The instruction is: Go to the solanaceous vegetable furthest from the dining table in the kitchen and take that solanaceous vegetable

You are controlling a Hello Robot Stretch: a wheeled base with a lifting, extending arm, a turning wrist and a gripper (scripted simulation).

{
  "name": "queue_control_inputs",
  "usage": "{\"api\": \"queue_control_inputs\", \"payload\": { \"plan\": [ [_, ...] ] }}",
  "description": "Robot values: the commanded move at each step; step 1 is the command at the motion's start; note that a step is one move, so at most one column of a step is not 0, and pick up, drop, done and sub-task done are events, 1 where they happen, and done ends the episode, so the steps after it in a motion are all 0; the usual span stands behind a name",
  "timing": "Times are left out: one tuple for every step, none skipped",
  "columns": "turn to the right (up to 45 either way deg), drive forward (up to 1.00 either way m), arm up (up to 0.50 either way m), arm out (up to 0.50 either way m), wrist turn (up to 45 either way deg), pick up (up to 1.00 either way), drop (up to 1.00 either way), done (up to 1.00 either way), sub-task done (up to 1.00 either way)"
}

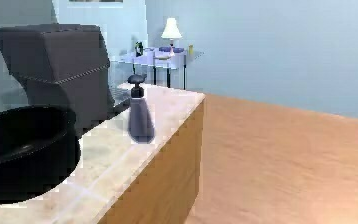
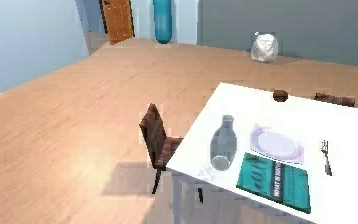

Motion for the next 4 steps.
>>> {"api": "queue_control_inputs", "payload": {
  "plan": [
    [24.0, 0.00, 0.00, 0.00, 0.0, 0.00, 0.00, 0.00, 0.00],
    [0.0, 1.00, 0.00, 0.00, 0.0, 0.00, 0.00, 0.00, 0.00],
    [9.0, 0.00, 0.00, 0.00, 0.0, 0.00, 0.00, 0.00, 0.00],
    [3.0, 0.00, 0.00, 0.00, 0.0, 0.00, 0.00, 0.00, 0.00]
  ]
}}
